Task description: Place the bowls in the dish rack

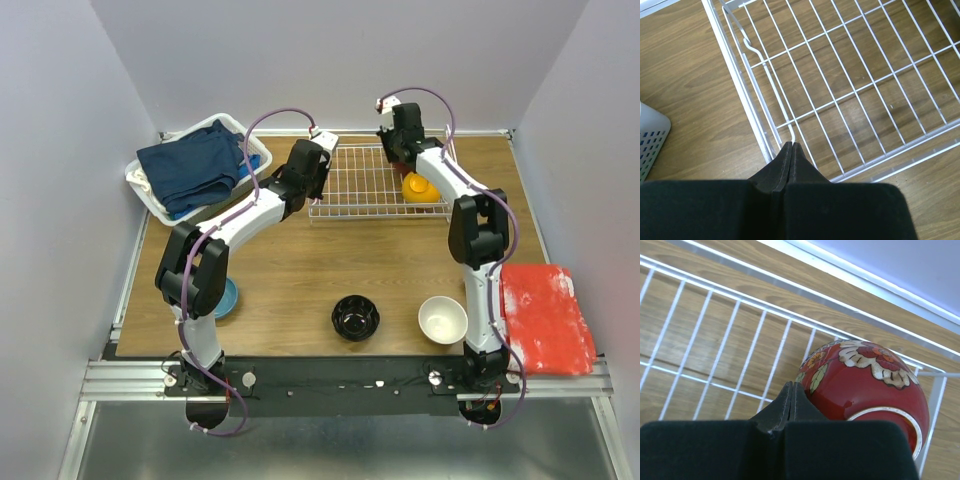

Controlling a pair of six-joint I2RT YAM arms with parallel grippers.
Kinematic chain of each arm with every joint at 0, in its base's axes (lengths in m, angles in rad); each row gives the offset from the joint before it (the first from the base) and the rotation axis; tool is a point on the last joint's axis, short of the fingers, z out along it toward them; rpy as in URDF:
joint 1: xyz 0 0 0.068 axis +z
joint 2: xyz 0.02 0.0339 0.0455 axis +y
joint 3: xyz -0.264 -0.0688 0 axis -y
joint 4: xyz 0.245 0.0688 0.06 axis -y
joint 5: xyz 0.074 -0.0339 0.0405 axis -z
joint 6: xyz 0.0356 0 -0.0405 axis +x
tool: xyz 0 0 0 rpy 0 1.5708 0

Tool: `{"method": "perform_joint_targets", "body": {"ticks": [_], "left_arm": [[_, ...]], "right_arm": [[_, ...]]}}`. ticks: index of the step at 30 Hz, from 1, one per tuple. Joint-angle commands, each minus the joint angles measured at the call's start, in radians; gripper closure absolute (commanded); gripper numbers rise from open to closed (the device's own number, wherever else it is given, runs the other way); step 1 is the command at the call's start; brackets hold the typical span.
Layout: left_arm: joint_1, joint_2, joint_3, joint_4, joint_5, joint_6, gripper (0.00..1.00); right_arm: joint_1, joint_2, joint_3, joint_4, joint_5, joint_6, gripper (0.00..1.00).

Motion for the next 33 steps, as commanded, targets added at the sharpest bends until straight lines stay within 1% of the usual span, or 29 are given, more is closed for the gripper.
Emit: {"method": "perform_joint_targets", "body": {"ticks": [1, 9, 12, 14, 16, 17, 18, 19, 20, 21, 22, 23, 24, 25, 26, 27, 28, 30, 31, 33], "left_arm": [[0.005, 0.015, 0.005, -0.008, 0.0, -0.003, 1.0], [0.005, 0.013, 0.01, -0.007, 0.0, 0.0, 1.0], [0.003, 0.013, 0.022, -0.01, 0.001, 0.022, 1.0], [0.002, 0.009, 0.057, -0.02, -0.008, 0.033, 1.0], [0.002, -0.003, 0.115, -0.031, 0.007, 0.057, 1.0], [0.002, -0.005, 0.14, -0.042, 0.029, 0.066, 1.0], [0.002, -0.008, 0.169, -0.048, 0.037, 0.071, 1.0], [0.002, -0.01, 0.231, -0.057, 0.047, 0.073, 0.99], [0.002, -0.008, 0.269, -0.077, 0.058, 0.076, 0.88], [0.002, -0.01, 0.304, -0.089, 0.089, 0.077, 0.8], [0.002, -0.007, 0.374, -0.102, 0.098, 0.079, 0.72], [0.002, -0.007, 0.407, -0.134, 0.101, 0.079, 0.55], [0.002, -0.01, 0.436, -0.151, 0.09, 0.077, 0.48], [0.002, -0.025, 0.468, -0.163, 0.084, 0.077, 0.44], [0.002, -0.037, 0.473, -0.18, 0.078, 0.08, 0.36], [0.003, -0.051, 0.468, -0.189, 0.072, 0.111, 0.32], [0.003, -0.086, 0.444, -0.2, 0.06, 0.131, 0.31], [0.007, -0.131, 0.396, -0.228, 0.043, 0.171, 0.26], [0.01, -0.185, 0.331, -0.235, 0.029, 0.18, 0.25], [0.017, -0.246, 0.251, -0.258, 0.015, 0.209, 0.21]], "right_arm": [[-0.043, 0.009, -0.021, 0.022, 0.078, -0.024, 0.99], [-0.063, -0.039, -0.074, 0.03, 0.072, -0.041, 0.99], [-0.062, -0.055, -0.052, 0.021, 0.032, -0.038, 0.99], [-0.06, -0.097, -0.035, 0.013, -0.034, -0.031, 0.99], [-0.053, -0.137, -0.026, 0.015, -0.083, -0.029, 0.99], [-0.048, -0.185, -0.028, 0.018, -0.089, -0.031, 0.99], [-0.042, -0.207, -0.034, 0.016, -0.129, -0.037, 0.99], [-0.039, -0.236, -0.05, 0.012, -0.169, -0.038, 0.94], [-0.036, -0.281, -0.06, 0.001, -0.19, -0.04, 0.88], [-0.034, -0.308, -0.076, -0.005, -0.209, -0.038, 0.8], [-0.033, -0.331, -0.092, -0.016, -0.242, -0.037, 0.69], [-0.031, -0.351, -0.124, -0.043, -0.258, -0.037, 0.64], [-0.03, -0.405, -0.147, -0.056, -0.275, -0.038, 0.6], [-0.031, -0.433, -0.173, -0.064, -0.316, -0.046, 0.55], [-0.031, -0.466, -0.245, -0.082, -0.338, -0.07, 0.53], [-0.03, -0.526, -0.279, -0.087, -0.352, -0.08, 0.52], [-0.03, -0.563, -0.319, -0.091, -0.375, -0.084, 0.48], [-0.028, -0.617, -0.404, -0.135, -0.421, -0.133, 0.46], [-0.028, -0.676, -0.431, -0.154, -0.451, -0.148, 0.45], [-0.027, -0.733, -0.487, -0.18, -0.47, -0.158, 0.43]]}}
